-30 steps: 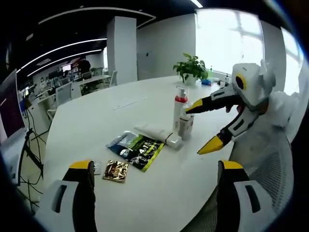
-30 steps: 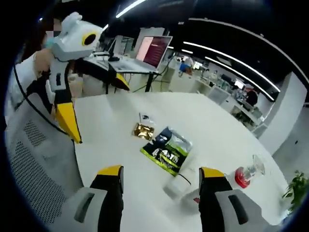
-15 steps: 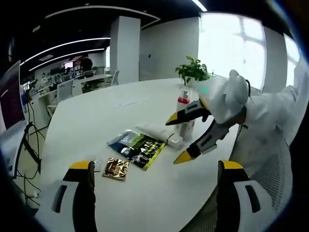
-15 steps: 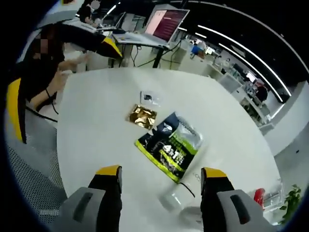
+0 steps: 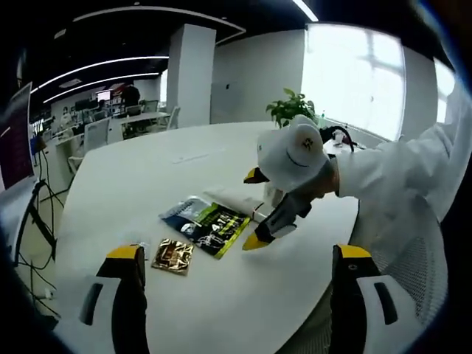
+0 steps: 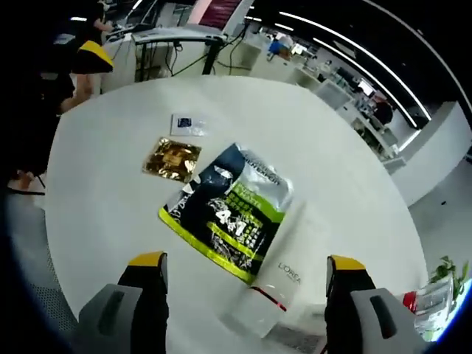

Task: Arrange the skincare products in the storage area until every visible bottle or jar stands upright without overlapping.

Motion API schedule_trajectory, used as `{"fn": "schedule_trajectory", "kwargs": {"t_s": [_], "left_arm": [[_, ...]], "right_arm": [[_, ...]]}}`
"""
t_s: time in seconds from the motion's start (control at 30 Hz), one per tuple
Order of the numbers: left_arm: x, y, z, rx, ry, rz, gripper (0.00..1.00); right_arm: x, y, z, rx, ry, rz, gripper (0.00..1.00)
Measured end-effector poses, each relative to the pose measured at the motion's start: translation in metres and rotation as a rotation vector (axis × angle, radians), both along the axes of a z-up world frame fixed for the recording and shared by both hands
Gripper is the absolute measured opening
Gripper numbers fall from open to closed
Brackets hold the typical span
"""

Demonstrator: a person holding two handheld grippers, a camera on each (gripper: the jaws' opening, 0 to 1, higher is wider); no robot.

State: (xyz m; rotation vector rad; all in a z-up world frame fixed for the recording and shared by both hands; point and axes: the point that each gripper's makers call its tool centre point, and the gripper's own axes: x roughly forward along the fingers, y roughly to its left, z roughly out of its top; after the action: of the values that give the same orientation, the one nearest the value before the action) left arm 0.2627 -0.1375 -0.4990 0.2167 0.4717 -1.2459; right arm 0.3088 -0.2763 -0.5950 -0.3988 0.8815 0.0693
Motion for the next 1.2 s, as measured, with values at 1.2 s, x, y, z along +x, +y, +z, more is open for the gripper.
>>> {"fn": "schedule_trajectory", "kwargs": {"t_s": [1.2], "left_arm": [[0.016, 0.016, -0.009, -0.016, 0.041, -0.043, 0.93]], "right_arm": [[0.047, -0.050, -0.016, 0.214, -0.141, -0.546, 0.63]]}}
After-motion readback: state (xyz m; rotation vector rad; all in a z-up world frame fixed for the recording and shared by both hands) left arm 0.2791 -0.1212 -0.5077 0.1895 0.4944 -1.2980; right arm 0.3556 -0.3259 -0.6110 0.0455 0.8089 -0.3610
